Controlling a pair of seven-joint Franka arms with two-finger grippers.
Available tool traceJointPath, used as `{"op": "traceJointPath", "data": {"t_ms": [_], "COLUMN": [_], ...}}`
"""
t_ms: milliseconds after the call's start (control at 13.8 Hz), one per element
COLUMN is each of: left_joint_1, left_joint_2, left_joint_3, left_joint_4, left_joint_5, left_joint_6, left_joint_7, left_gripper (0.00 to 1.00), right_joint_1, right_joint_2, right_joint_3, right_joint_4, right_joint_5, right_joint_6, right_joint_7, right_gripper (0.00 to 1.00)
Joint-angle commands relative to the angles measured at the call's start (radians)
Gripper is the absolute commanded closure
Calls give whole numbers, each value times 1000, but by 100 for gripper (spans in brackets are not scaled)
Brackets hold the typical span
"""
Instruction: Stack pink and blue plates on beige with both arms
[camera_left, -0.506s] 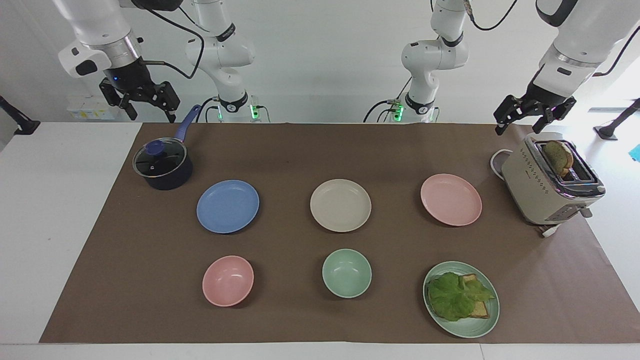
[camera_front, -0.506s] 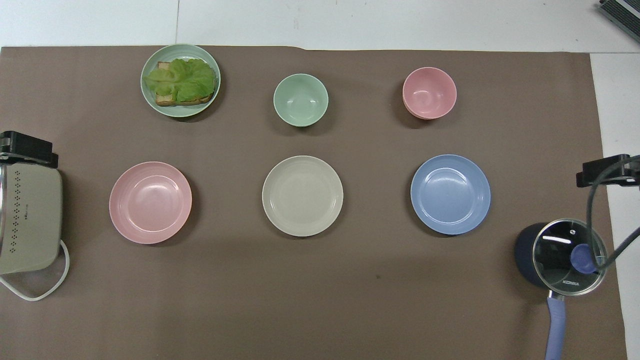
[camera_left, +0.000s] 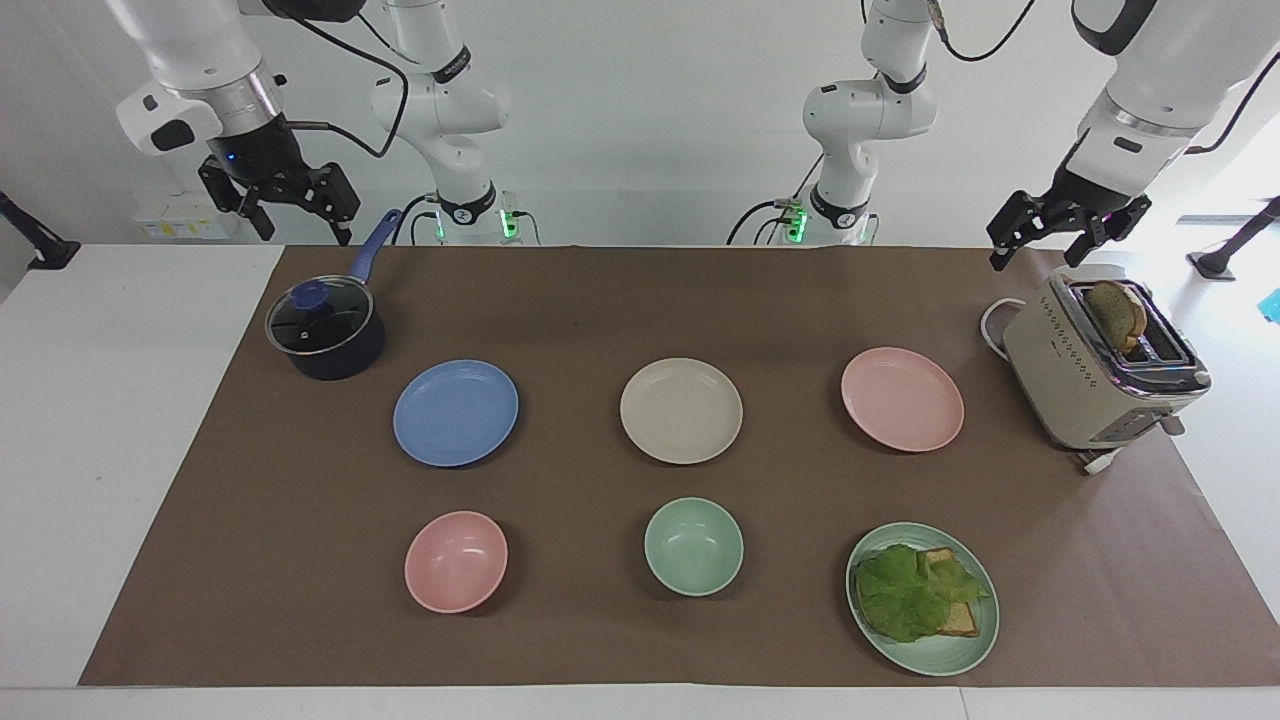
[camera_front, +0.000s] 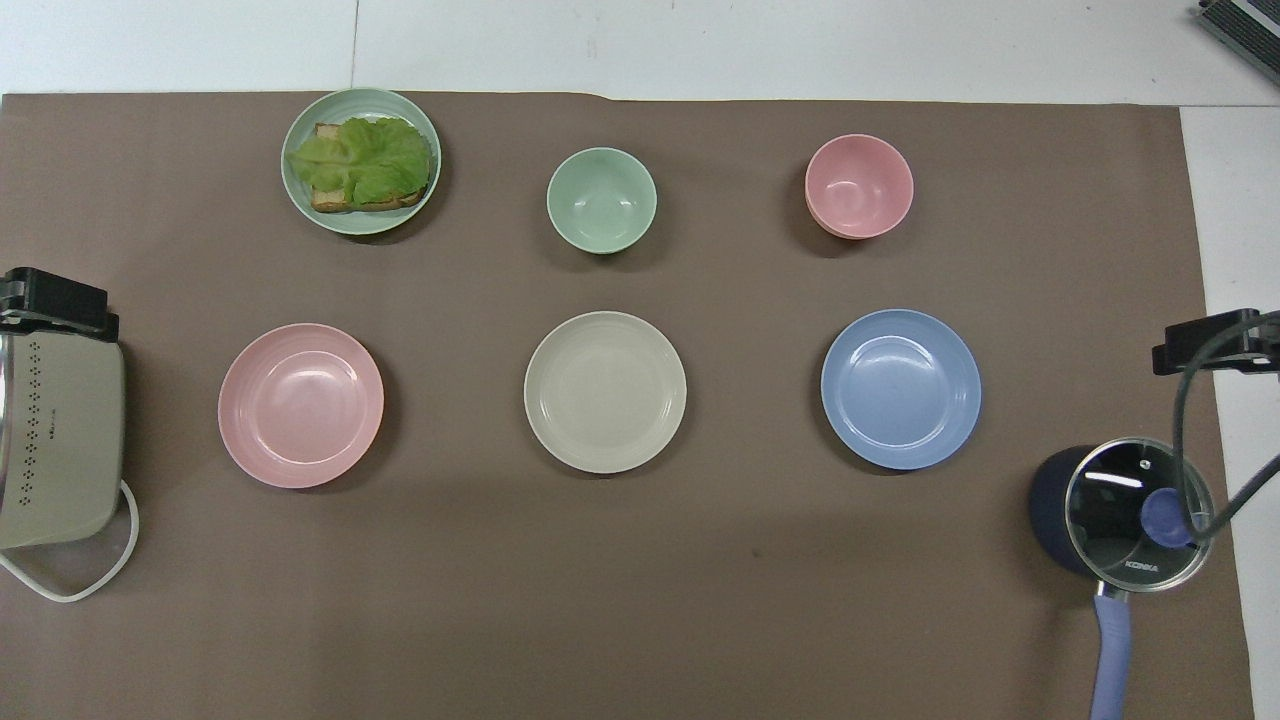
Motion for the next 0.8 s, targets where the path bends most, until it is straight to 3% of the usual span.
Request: {"op": "traceJointPath", "data": {"t_ms": [0,506,723], "left_joint_1": [14,47,56], "left_joint_2": [-29,-12,59], "left_joint_3": [1,3,3], "left_joint_4": [-159,-452,-499], "left_joint_5": [-13,-13,-12], "left_joint_6": [108,462,539], "left_joint_7": [8,17,17], "left_gripper": [0,0,0], "right_joint_1": [-6,-6,-6], "right_joint_2": [-13,-13,-13], "right_joint_3": [1,1,1], "right_joint_4": [-14,-14,-14], "right_joint_5": [-2,-2,-2], "right_joint_6": [-4,-4,-4], "right_joint_7": [-19,-19,-19], "right_gripper": [0,0,0]}}
